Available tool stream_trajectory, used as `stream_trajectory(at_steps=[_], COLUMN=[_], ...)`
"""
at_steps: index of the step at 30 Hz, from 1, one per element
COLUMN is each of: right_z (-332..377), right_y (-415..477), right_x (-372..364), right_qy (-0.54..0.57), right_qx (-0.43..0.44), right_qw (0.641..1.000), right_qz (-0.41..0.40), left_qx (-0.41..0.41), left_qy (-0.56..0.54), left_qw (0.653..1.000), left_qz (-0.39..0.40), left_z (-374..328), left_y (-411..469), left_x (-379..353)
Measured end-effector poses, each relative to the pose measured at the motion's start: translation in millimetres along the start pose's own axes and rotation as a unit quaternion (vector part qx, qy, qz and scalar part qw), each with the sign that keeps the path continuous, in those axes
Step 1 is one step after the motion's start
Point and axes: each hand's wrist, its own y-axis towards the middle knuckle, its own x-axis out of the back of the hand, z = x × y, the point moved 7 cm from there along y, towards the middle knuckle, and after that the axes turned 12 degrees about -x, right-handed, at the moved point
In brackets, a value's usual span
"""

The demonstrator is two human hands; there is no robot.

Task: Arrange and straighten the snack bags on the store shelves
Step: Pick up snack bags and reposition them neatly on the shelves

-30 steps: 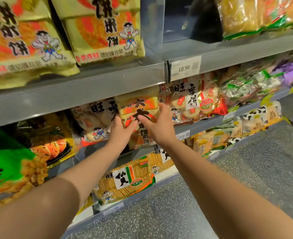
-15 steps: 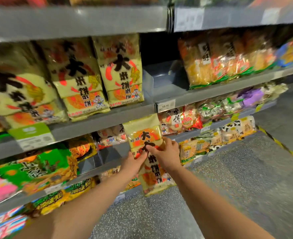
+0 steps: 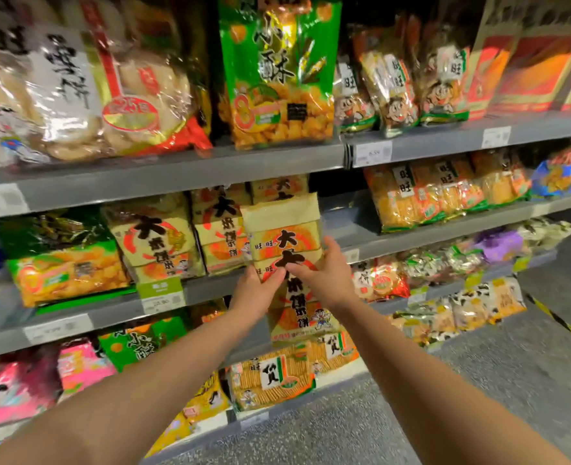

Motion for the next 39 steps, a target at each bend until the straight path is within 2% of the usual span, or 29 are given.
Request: stream_trajectory(at_steps=[5, 10, 18, 25, 30, 34, 36, 39], right_z=[52.4, 87.0, 89.8, 87.4, 78.9, 84.2, 88.9, 94.3], right_y=[9.9, 22.5, 50.3, 64.5, 78.1, 86.0, 81.8, 67.0], right_x=[-26.6, -56.1, -80.7, -86.4, -102.0, -105.8, -101.7, -89.0], right_qy=[0.004, 0.042, 0.068, -0.014, -0.047, -0.068, -0.032, 0.095], right_qx=[0.076, 0.095, 0.09, 0.113, 0.103, 0.107, 0.128, 0.143], right_qw=[0.997, 0.994, 0.991, 0.99, 0.991, 0.985, 0.981, 0.969], right_qz=[0.008, 0.03, 0.077, 0.08, 0.069, 0.113, 0.144, 0.175], left_qx=[-0.097, -0.143, -0.124, -0.111, -0.091, -0.063, -0.099, -0.187], left_qy=[0.042, 0.01, 0.047, 0.209, 0.194, 0.177, 0.19, 0.203], left_qw=[0.993, 0.987, 0.99, 0.97, 0.972, 0.979, 0.969, 0.941], left_qz=[-0.061, -0.074, -0.056, -0.065, -0.093, -0.079, -0.123, -0.198], left_z=[-24.4, -32.9, -9.1, -8.6, -3.0, -1.4, -9.8, -30.4], left_y=[10.0, 16.2, 40.5, 53.3, 58.8, 70.1, 65.3, 44.5], left_x=[58.2, 98.5, 114.3, 110.2, 103.5, 111.5, 124.4, 138.8])
